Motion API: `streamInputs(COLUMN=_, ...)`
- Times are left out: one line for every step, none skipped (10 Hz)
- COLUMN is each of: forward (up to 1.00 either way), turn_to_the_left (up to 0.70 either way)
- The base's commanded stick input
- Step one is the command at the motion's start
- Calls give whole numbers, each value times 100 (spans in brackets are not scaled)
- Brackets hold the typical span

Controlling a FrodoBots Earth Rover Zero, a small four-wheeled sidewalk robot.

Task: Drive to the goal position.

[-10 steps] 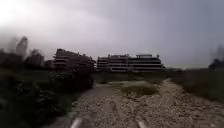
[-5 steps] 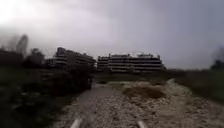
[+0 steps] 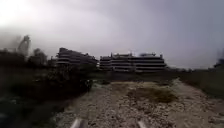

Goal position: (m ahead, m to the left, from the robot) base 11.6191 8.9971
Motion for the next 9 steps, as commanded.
streamInputs(forward=70, turn_to_the_left=0)
streamInputs(forward=70, turn_to_the_left=0)
streamInputs(forward=70, turn_to_the_left=0)
streamInputs(forward=70, turn_to_the_left=0)
streamInputs(forward=70, turn_to_the_left=0)
streamInputs(forward=70, turn_to_the_left=0)
streamInputs(forward=70, turn_to_the_left=0)
streamInputs(forward=70, turn_to_the_left=0)
streamInputs(forward=70, turn_to_the_left=0)
